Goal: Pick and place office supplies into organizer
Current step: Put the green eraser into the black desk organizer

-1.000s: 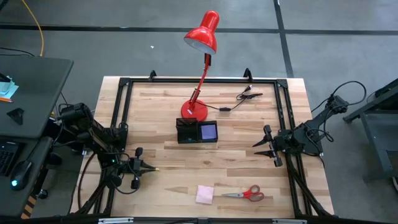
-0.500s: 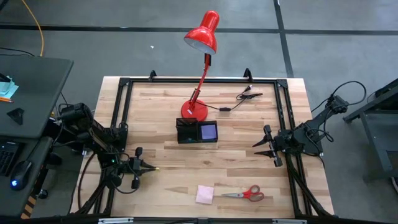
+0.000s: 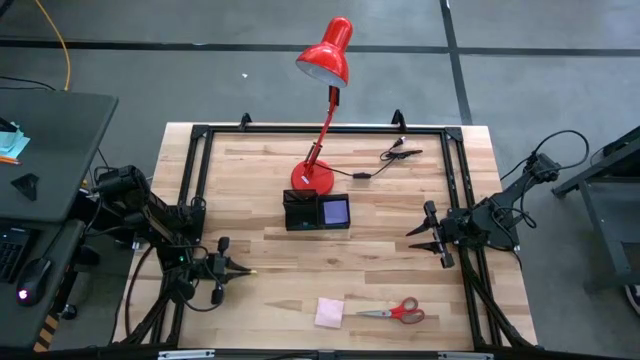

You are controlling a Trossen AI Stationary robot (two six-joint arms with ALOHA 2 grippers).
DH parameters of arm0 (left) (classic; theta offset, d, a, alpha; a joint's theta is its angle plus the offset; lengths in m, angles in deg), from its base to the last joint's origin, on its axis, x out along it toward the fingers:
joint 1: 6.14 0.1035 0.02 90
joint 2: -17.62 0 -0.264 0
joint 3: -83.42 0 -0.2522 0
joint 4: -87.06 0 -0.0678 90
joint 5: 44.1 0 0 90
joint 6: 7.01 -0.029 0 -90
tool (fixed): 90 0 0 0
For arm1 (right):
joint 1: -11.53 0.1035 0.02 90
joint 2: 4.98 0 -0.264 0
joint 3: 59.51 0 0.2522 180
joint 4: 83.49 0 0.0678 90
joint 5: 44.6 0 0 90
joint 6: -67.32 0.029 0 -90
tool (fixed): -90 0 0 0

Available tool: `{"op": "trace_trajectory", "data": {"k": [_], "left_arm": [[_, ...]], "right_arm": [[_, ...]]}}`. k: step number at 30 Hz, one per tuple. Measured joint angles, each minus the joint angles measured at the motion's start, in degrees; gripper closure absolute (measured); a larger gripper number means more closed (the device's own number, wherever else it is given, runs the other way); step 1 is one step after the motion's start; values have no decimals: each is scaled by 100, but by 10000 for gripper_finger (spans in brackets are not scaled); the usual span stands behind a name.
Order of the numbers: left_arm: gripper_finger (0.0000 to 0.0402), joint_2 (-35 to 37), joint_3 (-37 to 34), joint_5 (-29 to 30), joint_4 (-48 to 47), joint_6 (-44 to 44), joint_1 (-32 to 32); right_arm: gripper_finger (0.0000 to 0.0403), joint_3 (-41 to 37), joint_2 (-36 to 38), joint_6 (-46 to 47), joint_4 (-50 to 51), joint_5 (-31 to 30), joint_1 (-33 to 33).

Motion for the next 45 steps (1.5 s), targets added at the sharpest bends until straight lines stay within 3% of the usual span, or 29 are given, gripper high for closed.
{"op": "trace_trajectory", "data": {"k": [12, 45], "left_arm": [[391, 0, 2, 133, 571, -574, 2], [398, 0, 2, 714, 1337, -1024, 0]], "right_arm": [[269, -1, 0, 0, 0, 2, -1], [269, 0, -1, 0, 0, 0, 1]]}}
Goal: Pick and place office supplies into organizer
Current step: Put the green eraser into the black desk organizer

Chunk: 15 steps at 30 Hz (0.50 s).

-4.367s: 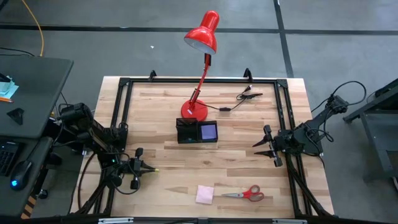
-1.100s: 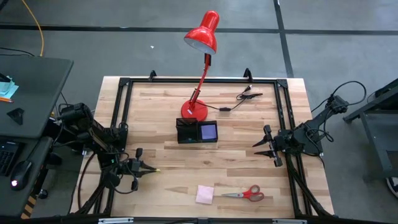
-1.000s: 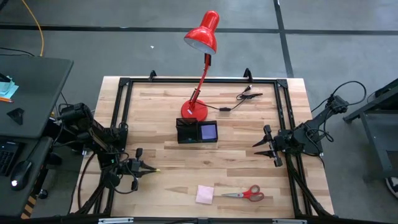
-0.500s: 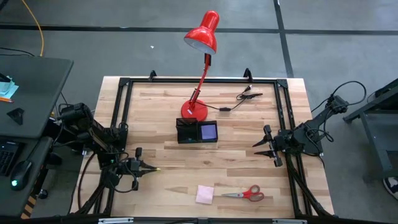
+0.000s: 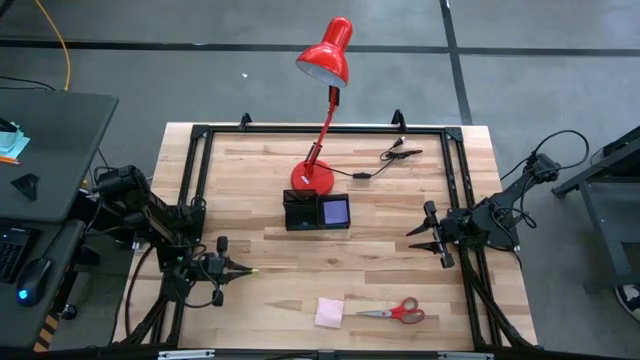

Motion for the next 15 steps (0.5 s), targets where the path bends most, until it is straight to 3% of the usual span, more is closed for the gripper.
{"op": "trace_trajectory", "data": {"k": [15], "left_arm": [[392, 0, 0, 37, 3, -15, 1]], "right_arm": [[269, 0, 0, 2, 0, 1, -1]]}}
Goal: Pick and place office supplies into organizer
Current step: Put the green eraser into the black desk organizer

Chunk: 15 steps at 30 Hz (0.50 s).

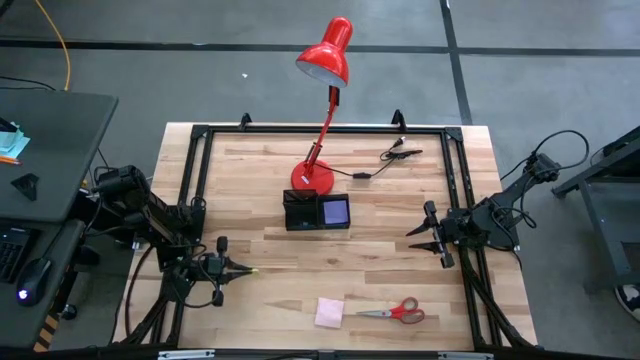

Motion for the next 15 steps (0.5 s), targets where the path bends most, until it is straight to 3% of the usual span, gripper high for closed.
{"op": "trace_trajectory", "data": {"k": [15], "left_arm": [[391, 0, 0, 298, 149, -87, -1]], "right_arm": [[269, 1, -1, 0, 0, -1, 2]]}}
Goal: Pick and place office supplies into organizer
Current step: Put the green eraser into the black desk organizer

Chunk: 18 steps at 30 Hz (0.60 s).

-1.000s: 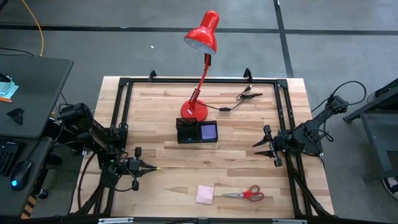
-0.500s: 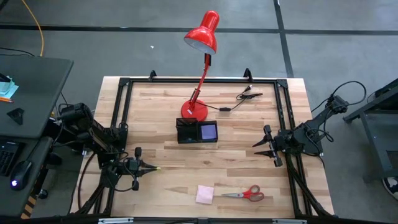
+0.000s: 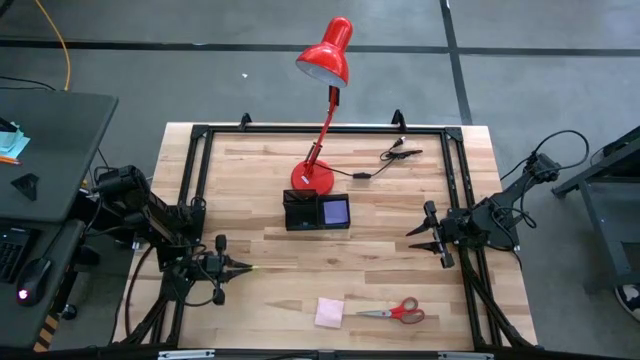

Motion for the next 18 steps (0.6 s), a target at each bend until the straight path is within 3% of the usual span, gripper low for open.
{"op": "trace_trajectory", "data": {"k": [18], "left_arm": [[398, 0, 2, 122, 139, -81, 2]], "right_arm": [[269, -1, 1, 0, 0, 1, -1]]}}
